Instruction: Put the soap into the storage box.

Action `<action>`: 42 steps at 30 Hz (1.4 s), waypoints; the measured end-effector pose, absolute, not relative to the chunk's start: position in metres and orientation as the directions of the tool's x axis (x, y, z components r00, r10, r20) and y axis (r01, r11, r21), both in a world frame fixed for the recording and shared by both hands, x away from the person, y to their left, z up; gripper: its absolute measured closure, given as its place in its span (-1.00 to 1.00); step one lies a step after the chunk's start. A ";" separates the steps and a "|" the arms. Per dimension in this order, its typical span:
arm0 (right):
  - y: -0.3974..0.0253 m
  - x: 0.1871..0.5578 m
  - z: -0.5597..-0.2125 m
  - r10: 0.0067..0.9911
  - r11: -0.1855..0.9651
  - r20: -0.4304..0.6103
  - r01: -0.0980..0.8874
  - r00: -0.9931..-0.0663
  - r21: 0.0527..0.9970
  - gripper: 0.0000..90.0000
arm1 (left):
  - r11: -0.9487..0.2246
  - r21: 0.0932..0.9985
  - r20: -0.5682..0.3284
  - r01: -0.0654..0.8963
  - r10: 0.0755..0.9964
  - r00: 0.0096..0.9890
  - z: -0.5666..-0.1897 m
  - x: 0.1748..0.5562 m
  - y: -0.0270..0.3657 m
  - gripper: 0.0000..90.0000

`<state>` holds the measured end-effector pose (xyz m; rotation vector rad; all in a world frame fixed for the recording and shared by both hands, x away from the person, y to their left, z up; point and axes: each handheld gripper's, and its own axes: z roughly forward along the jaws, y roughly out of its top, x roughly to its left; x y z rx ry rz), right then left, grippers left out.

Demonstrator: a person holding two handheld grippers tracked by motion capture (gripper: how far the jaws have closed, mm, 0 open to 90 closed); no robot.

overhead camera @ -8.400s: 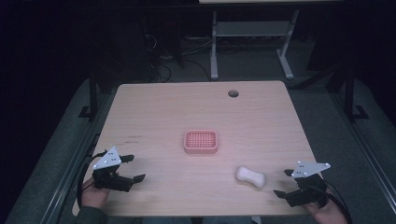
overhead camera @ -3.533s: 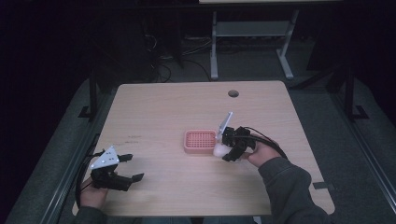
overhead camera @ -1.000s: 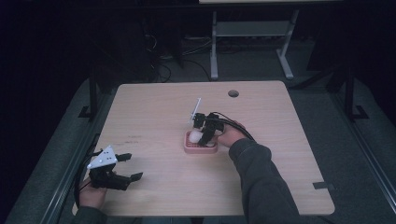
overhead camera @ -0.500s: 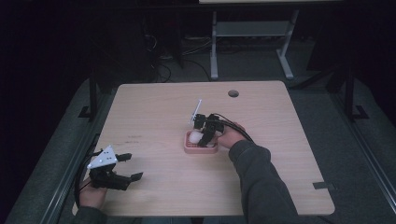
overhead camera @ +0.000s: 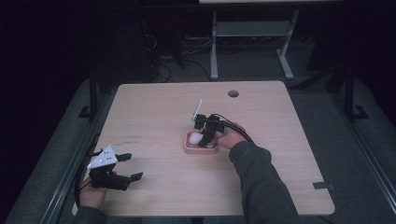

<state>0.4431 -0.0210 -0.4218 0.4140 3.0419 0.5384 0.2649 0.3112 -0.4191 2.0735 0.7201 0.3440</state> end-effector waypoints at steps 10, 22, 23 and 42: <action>-0.031 0.437 -0.407 0.286 0.875 0.018 0.269 -0.958 0.402 -0.03 | -0.447 0.818 -0.022 0.362 0.605 0.796 -0.419 0.265 0.310 -0.67; -0.049 0.432 -0.405 0.326 0.839 0.042 0.310 -0.944 0.447 -0.13 | -0.449 0.818 -0.021 0.361 0.603 0.798 -0.420 0.266 0.308 -0.67; -0.050 0.432 -0.404 0.326 0.838 0.042 0.309 -0.944 0.450 -0.14 | -0.449 0.817 -0.021 0.361 0.603 0.797 -0.420 0.265 0.308 -0.67; -0.074 0.420 -0.402 0.352 0.807 0.050 0.330 -0.935 0.490 -0.22 | -0.453 0.814 -0.020 0.363 0.603 0.797 -0.420 0.265 0.307 -0.67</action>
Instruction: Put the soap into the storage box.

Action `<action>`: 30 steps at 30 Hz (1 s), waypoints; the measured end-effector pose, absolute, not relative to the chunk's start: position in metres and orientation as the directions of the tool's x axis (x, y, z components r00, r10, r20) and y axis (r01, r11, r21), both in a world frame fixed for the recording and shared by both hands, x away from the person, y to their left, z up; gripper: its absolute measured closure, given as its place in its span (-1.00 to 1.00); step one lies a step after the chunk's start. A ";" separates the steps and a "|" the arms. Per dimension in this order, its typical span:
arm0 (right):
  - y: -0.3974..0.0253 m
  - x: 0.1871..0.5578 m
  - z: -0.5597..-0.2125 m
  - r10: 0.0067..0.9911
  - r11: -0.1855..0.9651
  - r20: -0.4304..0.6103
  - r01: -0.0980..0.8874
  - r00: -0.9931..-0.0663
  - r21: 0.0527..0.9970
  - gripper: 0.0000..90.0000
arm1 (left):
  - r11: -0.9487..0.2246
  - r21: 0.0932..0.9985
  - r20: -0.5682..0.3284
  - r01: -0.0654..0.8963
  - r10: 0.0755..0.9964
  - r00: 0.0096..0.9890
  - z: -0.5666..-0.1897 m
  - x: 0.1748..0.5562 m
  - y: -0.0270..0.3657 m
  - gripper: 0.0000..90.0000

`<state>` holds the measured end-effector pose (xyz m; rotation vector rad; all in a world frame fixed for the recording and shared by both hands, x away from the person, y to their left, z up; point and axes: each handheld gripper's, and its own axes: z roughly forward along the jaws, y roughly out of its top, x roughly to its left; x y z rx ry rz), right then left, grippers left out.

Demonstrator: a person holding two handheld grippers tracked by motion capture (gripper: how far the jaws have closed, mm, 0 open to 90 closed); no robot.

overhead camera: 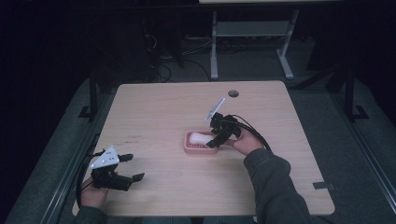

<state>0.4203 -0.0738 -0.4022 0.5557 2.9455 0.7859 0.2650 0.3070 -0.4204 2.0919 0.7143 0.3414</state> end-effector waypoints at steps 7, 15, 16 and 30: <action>-0.078 0.415 -0.396 0.347 0.806 0.032 0.315 -0.937 0.500 -0.25 | -0.454 0.814 -0.020 0.364 0.604 0.797 -0.421 0.265 0.307 -0.67; -0.084 0.408 -0.394 0.346 0.799 0.024 0.308 -0.938 0.516 -0.25 | -0.451 0.815 -0.021 0.364 0.604 0.796 -0.421 0.265 0.306 -0.67; -0.086 0.407 -0.395 0.349 0.799 0.022 0.309 -0.937 0.516 -0.25 | -0.452 0.814 -0.020 0.364 0.604 0.797 -0.421 0.265 0.306 -0.67; -0.104 0.397 -0.400 0.375 0.781 0.029 0.333 -0.926 0.529 -0.28 | -0.458 0.811 -0.020 0.364 0.600 0.800 -0.421 0.265 0.304 -0.67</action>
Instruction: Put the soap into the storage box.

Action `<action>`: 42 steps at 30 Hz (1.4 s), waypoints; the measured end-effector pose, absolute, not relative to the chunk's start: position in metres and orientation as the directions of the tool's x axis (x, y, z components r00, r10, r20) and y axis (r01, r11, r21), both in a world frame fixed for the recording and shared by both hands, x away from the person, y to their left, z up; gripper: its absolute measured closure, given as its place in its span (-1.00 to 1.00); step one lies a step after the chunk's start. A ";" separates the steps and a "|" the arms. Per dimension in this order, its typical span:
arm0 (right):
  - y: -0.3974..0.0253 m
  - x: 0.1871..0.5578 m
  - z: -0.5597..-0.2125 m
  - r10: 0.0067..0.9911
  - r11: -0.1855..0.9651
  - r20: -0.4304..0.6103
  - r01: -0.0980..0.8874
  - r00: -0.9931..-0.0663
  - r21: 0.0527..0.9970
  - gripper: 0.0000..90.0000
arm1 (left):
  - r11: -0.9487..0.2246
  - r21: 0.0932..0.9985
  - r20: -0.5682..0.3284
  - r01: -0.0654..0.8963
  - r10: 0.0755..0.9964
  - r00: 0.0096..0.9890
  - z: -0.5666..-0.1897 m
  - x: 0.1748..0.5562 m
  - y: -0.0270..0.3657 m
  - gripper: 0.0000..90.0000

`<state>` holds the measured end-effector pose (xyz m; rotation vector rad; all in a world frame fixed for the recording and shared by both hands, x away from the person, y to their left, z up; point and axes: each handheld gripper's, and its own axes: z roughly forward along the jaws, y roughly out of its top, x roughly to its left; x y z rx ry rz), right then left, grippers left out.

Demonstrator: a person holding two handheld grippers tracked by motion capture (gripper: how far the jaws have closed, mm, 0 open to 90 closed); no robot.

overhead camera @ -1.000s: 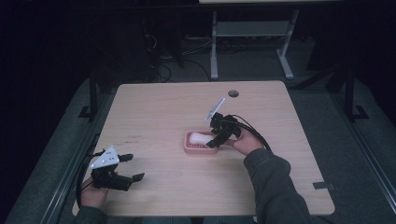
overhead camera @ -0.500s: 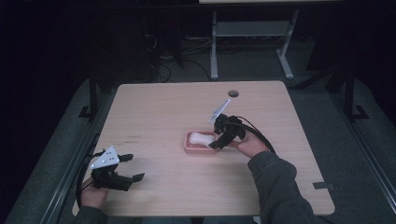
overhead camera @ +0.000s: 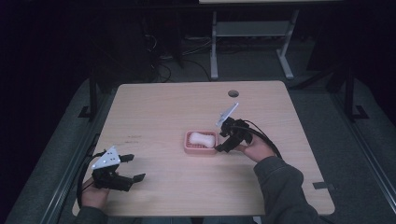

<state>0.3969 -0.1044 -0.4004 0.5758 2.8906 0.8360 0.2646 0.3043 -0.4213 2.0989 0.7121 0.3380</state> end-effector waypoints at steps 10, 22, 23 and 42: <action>-0.118 0.390 -0.403 0.389 0.771 0.028 0.342 -0.921 0.537 -0.29 | -0.461 0.809 -0.018 0.365 0.600 0.800 -0.421 0.265 0.304 -0.67; -0.128 0.378 -0.400 0.401 0.759 0.032 0.351 -0.916 0.548 -0.30 | -0.457 0.810 -0.022 0.368 0.603 0.797 -0.422 0.265 0.304 -0.67; -0.130 0.377 -0.400 0.400 0.757 0.033 0.351 -0.916 0.551 -0.30 | -0.457 0.810 -0.021 0.367 0.603 0.798 -0.422 0.265 0.304 -0.67; -0.162 0.353 -0.417 0.448 0.732 0.057 0.403 -0.892 0.550 -0.30 | -0.464 0.805 -0.022 0.371 0.601 0.799 -0.423 0.264 0.302 -0.67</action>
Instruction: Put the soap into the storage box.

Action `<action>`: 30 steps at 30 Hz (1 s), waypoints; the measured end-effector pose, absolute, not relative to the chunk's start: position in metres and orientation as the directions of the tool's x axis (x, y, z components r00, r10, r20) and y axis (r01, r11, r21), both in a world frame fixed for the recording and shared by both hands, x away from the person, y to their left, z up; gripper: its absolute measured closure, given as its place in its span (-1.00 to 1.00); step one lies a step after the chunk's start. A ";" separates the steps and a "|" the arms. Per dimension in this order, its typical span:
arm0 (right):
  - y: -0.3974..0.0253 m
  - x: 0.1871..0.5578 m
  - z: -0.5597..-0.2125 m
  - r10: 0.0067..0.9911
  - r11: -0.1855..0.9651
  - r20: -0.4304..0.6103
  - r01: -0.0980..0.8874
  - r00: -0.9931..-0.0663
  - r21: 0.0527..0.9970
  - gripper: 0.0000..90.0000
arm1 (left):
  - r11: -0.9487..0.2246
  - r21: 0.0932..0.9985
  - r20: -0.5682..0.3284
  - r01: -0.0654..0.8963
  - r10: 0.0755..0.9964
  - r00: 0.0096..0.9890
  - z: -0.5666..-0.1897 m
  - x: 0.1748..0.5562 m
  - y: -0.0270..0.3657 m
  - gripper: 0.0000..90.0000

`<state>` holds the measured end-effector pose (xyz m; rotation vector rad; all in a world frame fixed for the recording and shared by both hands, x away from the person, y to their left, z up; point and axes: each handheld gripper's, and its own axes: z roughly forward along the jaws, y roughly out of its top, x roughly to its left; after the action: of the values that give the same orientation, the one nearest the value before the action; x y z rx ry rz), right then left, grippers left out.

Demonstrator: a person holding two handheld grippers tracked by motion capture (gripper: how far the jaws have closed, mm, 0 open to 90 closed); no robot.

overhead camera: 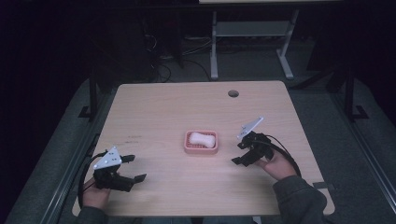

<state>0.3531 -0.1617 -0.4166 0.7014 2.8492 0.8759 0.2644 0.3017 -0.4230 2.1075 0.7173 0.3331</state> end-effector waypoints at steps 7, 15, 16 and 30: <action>-0.171 0.344 -0.423 0.460 0.724 0.061 0.414 -0.886 0.552 -0.30 | -0.462 0.805 -0.023 0.371 0.602 0.798 -0.423 0.265 0.302 -0.67; -0.182 0.332 -0.430 0.483 0.706 0.074 0.438 -0.872 0.557 -0.29 | -0.461 0.805 -0.025 0.373 0.602 0.798 -0.424 0.265 0.301 -0.67; -0.183 0.331 -0.430 0.484 0.707 0.073 0.439 -0.872 0.555 -0.29 | -0.461 0.805 -0.025 0.374 0.603 0.798 -0.424 0.265 0.301 -0.67; -0.195 0.314 -0.436 0.510 0.681 0.089 0.464 -0.856 0.567 -0.29 | -0.465 0.803 -0.024 0.373 0.600 0.800 -0.424 0.264 0.300 -0.67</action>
<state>0.3139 -0.1952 -0.4363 0.8156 2.8101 0.9152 0.2644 0.2999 -0.4238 2.1095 0.7175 0.3290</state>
